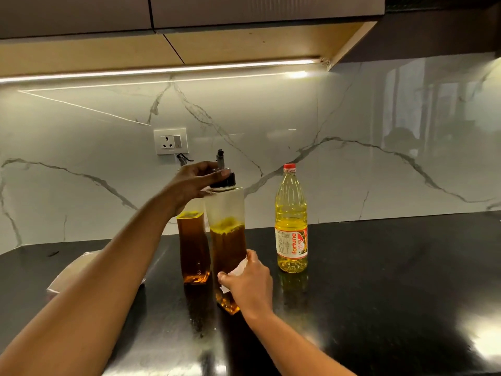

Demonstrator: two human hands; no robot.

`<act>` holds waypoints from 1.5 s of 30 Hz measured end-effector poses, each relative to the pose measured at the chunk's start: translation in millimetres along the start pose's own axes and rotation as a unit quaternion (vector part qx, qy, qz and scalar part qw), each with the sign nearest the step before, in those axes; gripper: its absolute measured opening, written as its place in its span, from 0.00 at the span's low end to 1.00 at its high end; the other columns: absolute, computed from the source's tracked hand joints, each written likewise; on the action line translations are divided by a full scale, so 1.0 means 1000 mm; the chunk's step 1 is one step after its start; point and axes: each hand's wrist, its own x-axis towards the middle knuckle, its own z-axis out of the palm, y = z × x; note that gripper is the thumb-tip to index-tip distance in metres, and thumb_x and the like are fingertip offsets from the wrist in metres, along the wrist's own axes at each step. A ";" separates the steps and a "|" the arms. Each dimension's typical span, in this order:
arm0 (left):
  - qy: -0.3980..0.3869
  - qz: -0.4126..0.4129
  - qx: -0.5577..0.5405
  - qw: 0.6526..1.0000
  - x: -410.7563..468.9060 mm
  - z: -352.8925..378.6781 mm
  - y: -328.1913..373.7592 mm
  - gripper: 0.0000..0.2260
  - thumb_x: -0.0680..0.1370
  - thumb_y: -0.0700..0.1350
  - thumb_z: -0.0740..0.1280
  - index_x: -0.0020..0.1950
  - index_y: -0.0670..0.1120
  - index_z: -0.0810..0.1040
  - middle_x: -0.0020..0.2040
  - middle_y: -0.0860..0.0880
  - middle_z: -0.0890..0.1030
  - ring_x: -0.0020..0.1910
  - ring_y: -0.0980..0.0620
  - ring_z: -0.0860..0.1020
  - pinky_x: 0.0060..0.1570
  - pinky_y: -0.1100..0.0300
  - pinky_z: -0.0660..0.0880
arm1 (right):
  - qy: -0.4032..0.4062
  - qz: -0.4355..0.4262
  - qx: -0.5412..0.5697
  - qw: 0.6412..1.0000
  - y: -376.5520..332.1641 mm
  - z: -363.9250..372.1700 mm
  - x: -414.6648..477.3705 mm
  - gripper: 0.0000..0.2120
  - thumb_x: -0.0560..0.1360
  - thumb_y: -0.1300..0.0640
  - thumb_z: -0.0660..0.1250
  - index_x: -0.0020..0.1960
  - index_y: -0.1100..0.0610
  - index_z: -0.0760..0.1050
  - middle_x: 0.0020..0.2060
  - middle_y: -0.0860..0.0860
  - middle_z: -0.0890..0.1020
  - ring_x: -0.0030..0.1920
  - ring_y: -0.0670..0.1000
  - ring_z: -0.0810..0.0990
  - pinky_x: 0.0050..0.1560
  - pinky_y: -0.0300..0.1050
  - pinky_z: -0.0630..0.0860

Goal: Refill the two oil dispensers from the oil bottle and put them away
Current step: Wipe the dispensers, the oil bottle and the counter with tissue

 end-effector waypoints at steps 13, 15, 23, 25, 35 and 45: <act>-0.038 -0.028 -0.083 0.995 0.011 0.001 -0.004 0.33 0.49 0.61 0.82 0.49 0.48 0.83 0.45 0.50 0.85 0.46 0.56 0.83 0.47 0.58 0.81 | -0.125 -0.044 0.285 0.949 -0.028 -0.041 0.024 0.23 0.81 0.47 0.52 0.75 0.47 0.56 0.72 0.49 0.64 0.70 0.52 0.65 0.69 0.55 0.64; -0.040 -0.022 -0.086 0.995 0.012 -0.001 -0.005 0.32 0.48 0.62 0.82 0.48 0.50 0.84 0.46 0.50 0.85 0.47 0.56 0.82 0.48 0.58 0.81 | -0.142 -0.051 0.306 0.940 -0.049 -0.053 0.050 0.25 0.80 0.40 0.50 0.74 0.46 0.59 0.72 0.52 0.65 0.69 0.56 0.66 0.67 0.61 0.67; 0.006 0.001 0.021 1.000 0.001 0.005 0.004 0.16 0.67 0.54 0.68 0.53 0.52 0.80 0.52 0.52 0.82 0.54 0.57 0.77 0.49 0.60 0.70 | -0.175 -0.096 0.287 0.937 -0.074 -0.079 0.096 0.12 0.82 0.59 0.55 0.59 0.54 0.75 0.47 0.50 0.80 0.43 0.47 0.78 0.45 0.39 0.75; 0.003 0.005 0.041 0.999 -0.001 0.007 0.008 0.17 0.68 0.54 0.67 0.54 0.52 0.80 0.51 0.54 0.82 0.52 0.61 0.76 0.47 0.63 0.68 | -0.166 -0.087 0.303 0.934 -0.076 -0.078 0.098 0.10 0.81 0.59 0.56 0.57 0.53 0.76 0.47 0.50 0.80 0.45 0.48 0.79 0.49 0.43 0.76; 0.064 -0.015 -0.012 0.998 -0.044 0.052 -0.037 0.30 0.69 0.58 0.65 0.70 0.59 0.62 0.65 0.51 0.74 0.61 0.52 0.74 0.59 0.56 0.73 | -0.206 -0.096 0.395 0.890 -0.067 -0.085 0.102 0.19 0.75 0.73 0.57 0.59 0.54 0.70 0.50 0.51 0.80 0.49 0.49 0.79 0.48 0.41 0.78; 0.054 -0.019 -0.045 0.997 -0.058 0.065 -0.074 0.49 0.55 0.75 0.71 0.72 0.58 0.62 0.60 0.52 0.79 0.59 0.61 0.76 0.49 0.72 0.72 | 0.163 -0.179 0.134 0.961 -0.063 -0.094 0.122 0.05 0.72 0.58 0.72 0.48 0.55 0.80 0.42 0.47 0.82 0.41 0.44 0.79 0.38 0.29 0.73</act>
